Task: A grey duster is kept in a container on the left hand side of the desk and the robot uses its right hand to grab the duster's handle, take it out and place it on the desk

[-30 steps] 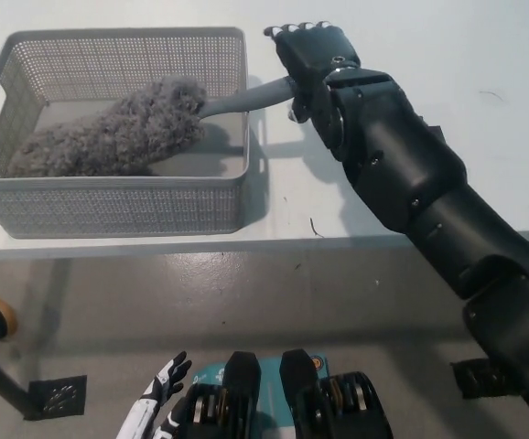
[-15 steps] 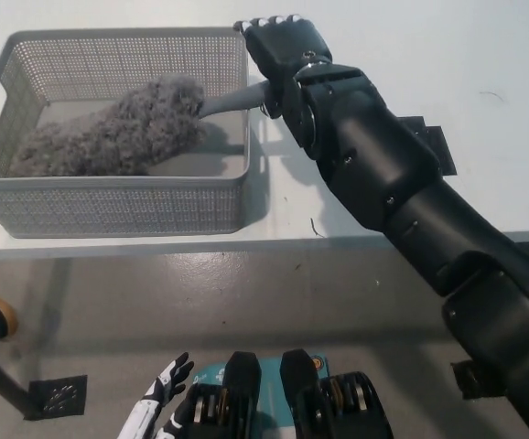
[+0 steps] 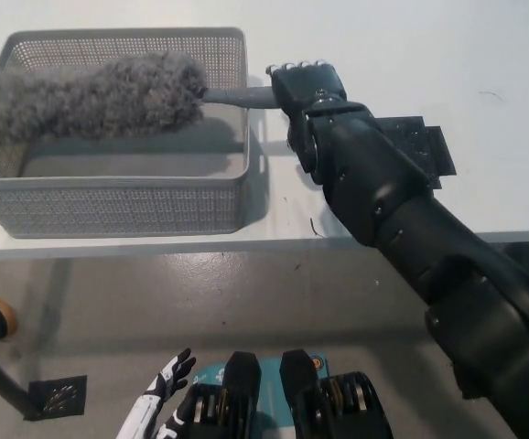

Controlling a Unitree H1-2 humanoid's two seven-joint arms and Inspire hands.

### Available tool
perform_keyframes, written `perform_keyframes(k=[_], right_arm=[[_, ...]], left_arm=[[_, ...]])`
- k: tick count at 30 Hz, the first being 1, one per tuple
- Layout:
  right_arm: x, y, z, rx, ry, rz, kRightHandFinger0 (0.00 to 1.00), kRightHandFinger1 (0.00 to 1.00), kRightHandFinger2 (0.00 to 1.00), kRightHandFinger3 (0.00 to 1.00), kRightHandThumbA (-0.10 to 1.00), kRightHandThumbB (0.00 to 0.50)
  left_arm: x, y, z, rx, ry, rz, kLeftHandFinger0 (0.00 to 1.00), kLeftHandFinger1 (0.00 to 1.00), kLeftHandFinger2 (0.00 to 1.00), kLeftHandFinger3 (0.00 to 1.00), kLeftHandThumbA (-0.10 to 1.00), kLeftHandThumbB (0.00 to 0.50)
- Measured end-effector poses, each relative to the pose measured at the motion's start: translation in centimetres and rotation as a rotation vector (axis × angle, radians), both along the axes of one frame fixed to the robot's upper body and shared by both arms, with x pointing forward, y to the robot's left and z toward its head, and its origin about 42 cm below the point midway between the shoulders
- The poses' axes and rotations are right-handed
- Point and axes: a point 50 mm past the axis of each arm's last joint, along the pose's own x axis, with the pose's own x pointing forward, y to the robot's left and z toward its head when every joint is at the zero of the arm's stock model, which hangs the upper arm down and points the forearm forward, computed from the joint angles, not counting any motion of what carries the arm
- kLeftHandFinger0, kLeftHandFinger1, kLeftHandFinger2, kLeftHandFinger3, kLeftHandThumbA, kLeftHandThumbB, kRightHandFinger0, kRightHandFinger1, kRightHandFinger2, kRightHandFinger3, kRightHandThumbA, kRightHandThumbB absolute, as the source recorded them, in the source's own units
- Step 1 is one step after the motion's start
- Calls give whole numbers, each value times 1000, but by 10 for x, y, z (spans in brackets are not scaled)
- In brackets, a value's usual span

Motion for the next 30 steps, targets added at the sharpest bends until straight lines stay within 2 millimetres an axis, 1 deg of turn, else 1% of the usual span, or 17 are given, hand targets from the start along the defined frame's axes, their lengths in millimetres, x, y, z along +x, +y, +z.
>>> perform_keyframes(k=[1, 2, 3, 4, 5, 8, 10, 11, 14, 17, 21, 23, 26, 27, 28, 29, 30], right_arm=[[0, 0, -2, 5, -4, 1, 2, 4, 189, 388, -96, 278], [0, -1, -4, 12, -13, 2, 0, 100, 448, 287, -100, 209], [-1, -2, -7, 20, -27, 4, 0, 196, 612, 333, -100, 115], [-1, -3, -7, 23, -34, 4, 1, 406, 816, 411, -100, 122], [-1, -4, -10, 33, -52, 7, 0, 468, 879, 504, -100, 126], [-2, -5, -15, 53, -90, 20, 0, 478, 782, 850, -100, 105], [-3, -6, -17, 70, -122, 29, 0, 389, 757, 878, -100, 104], [-3, -6, -18, 79, -135, 34, 0, 345, 688, 778, 103, 77], [-4, -7, -19, 111, -174, 47, 0, 189, 482, 514, 285, 69], [-4, -8, -18, 153, -212, 55, 0, 95, 389, 327, 376, 18], [-4, -12, -18, 238, -254, 50, 0, 0, 254, 142, 308, 0], [-3, -17, -17, 314, -269, 35, 40, 66, 360, 214, 257, 0], [-1, -25, -15, 429, -287, 0, 0, 83, 392, 140, 233, 0], [-1, -27, -14, 456, -288, -10, 4, 140, 459, 224, 205, 26], [0, -29, -13, 486, -290, -24, 0, 16, 270, 90, 111, 10], [2, -34, -10, 562, -297, -51, 0, 1, 169, 22, 151, 0], [3, -40, -6, 629, -305, -74, 0, 0, 167, 7, 170, 0]], left_arm=[[0, 0, 0, 0, 1, 0, 1000, 1000, 1000, 1000, 927, 200], [0, 0, 0, 0, 2, -1, 1000, 1000, 1000, 1000, 930, 203], [0, 0, 0, 1, 3, -1, 1000, 1000, 1000, 1000, 930, 204], [0, 0, -1, 1, 3, -1, 1000, 1000, 1000, 1000, 925, 207], [0, 0, -1, 1, 5, -1, 1000, 1000, 1000, 1000, 925, 208], [0, 0, -1, 2, 7, -2, 1000, 1000, 1000, 1000, 908, 195], [1, 0, -1, 2, 7, -3, 1000, 1000, 1000, 1000, 911, 198], [1, 0, -1, 2, 7, -4, 1000, 1000, 1000, 1000, 916, 214], [1, -1, -1, 3, 7, -6, 1000, 1000, 1000, 1000, 943, 212], [1, -1, -1, 3, 9, -13, 1000, 1000, 1000, 1000, 941, 202], [1, -2, -1, 5, 9, -18, 1000, 1000, 1000, 1000, 940, 212], [2, -3, 0, 7, 7, -21, 1000, 1000, 1000, 1000, 945, 210], [2, -3, 0, 10, 6, -23, 1000, 1000, 1000, 1000, 944, 191], [2, -3, 0, 11, 6, -24, 1000, 1000, 1000, 1000, 941, 184], [3, -3, 0, 12, 5, -24, 1000, 1000, 1000, 1000, 940, 186], [2, -3, 0, 13, 5, -25, 1000, 1000, 1000, 1000, 942, 195], [3, -3, 0, 14, 6, -26, 1000, 1000, 1000, 1000, 943, 197]])
